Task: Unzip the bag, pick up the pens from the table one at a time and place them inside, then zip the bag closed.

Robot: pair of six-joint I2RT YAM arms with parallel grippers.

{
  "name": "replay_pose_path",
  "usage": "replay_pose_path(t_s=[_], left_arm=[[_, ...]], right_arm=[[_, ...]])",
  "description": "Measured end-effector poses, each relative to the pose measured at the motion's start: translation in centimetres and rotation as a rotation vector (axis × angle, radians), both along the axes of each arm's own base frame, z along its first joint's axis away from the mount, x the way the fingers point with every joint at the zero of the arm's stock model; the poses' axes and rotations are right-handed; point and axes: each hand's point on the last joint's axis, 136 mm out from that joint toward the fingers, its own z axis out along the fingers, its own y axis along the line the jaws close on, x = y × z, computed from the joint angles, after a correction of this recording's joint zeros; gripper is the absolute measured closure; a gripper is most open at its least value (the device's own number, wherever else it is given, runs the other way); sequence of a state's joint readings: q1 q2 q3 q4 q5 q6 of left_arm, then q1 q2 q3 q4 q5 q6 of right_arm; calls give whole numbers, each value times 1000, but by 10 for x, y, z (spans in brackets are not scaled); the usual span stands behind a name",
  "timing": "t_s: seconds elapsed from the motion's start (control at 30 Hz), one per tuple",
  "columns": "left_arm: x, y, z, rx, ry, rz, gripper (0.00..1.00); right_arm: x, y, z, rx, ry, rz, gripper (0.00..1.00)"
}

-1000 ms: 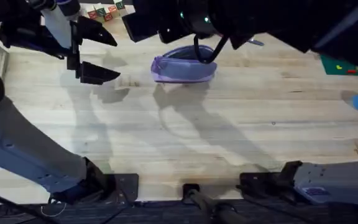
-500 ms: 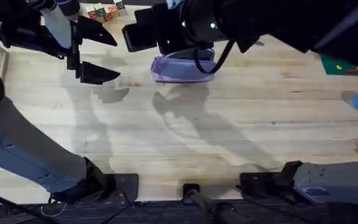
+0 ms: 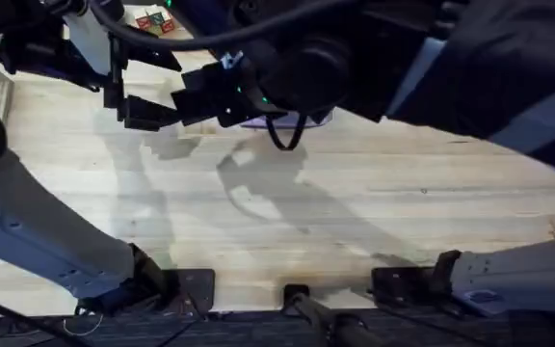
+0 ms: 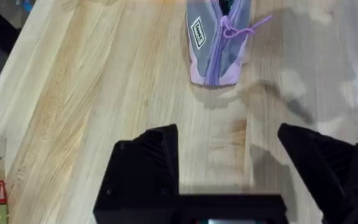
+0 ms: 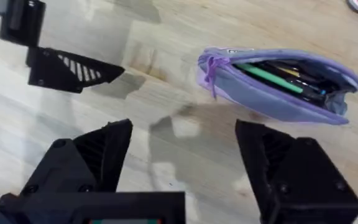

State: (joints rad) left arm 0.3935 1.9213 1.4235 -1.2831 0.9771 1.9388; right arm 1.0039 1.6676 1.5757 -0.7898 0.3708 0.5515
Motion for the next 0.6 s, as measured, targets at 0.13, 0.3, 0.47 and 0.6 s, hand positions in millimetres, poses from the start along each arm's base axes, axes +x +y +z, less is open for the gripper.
replay_pose_path(t_s=[0.13, 0.3, 0.47, 0.6], left_arm=[[0, 0, 0, 0, 0, 0, 7], [0, 0, 0, 0, 0, 0, 7], [0, 0, 0, 0, 0, 0, 7], [0, 0, 0, 0, 0, 0, 8]], right_arm=[[3, -2, 0, -7, -11, -14, 6], [4, -4, 1, -11, -17, -21, 5], [5, -4, 1, -12, -19, -23, 6], [5, -4, 1, -12, -20, -23, 5]])
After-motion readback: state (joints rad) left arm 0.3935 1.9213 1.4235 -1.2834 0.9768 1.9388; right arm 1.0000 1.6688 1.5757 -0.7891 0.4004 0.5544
